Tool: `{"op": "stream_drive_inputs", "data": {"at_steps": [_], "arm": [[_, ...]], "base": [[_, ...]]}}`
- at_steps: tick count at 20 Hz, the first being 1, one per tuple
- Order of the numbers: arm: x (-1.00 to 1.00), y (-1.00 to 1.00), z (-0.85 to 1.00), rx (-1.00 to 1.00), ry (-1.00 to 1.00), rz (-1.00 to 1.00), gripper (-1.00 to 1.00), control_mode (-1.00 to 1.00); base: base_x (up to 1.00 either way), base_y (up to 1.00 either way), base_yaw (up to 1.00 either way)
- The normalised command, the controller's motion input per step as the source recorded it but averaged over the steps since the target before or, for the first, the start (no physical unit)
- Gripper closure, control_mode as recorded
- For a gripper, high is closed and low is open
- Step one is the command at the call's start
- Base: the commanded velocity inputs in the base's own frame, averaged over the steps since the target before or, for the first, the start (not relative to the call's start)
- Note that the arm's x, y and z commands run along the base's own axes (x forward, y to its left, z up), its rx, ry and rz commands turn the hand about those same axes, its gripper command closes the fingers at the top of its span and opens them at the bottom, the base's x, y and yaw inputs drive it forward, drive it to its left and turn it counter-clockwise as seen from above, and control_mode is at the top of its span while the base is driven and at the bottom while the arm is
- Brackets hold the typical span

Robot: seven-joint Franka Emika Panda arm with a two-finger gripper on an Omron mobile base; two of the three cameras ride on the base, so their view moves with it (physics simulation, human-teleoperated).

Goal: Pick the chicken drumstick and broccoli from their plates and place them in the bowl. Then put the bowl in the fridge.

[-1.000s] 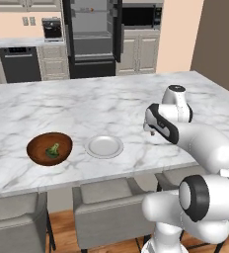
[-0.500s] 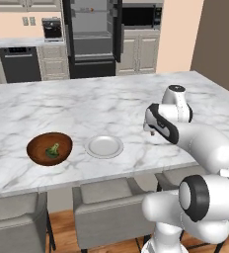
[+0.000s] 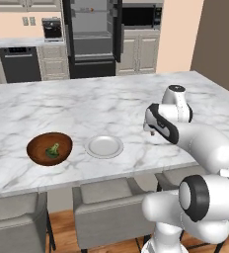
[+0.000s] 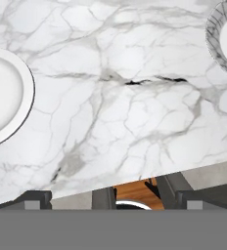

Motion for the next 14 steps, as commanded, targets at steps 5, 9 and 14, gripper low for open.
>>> {"op": "stream_drive_inputs", "data": {"at_steps": [5, 9, 14], "arm": [[0.00, 0.00, 0.00, 0.00, 0.00, 0.00, -1.00, -1.00], [-0.08, -0.01, -0.04, -0.03, -0.02, -0.02, -1.00, -1.00], [0.21, -0.35, -0.15, -0.02, 0.02, -0.28, -1.00, -1.00]], "base": [[0.00, 0.00, 0.00], [0.00, 0.00, 0.00], [0.00, 0.00, 0.00]]}}
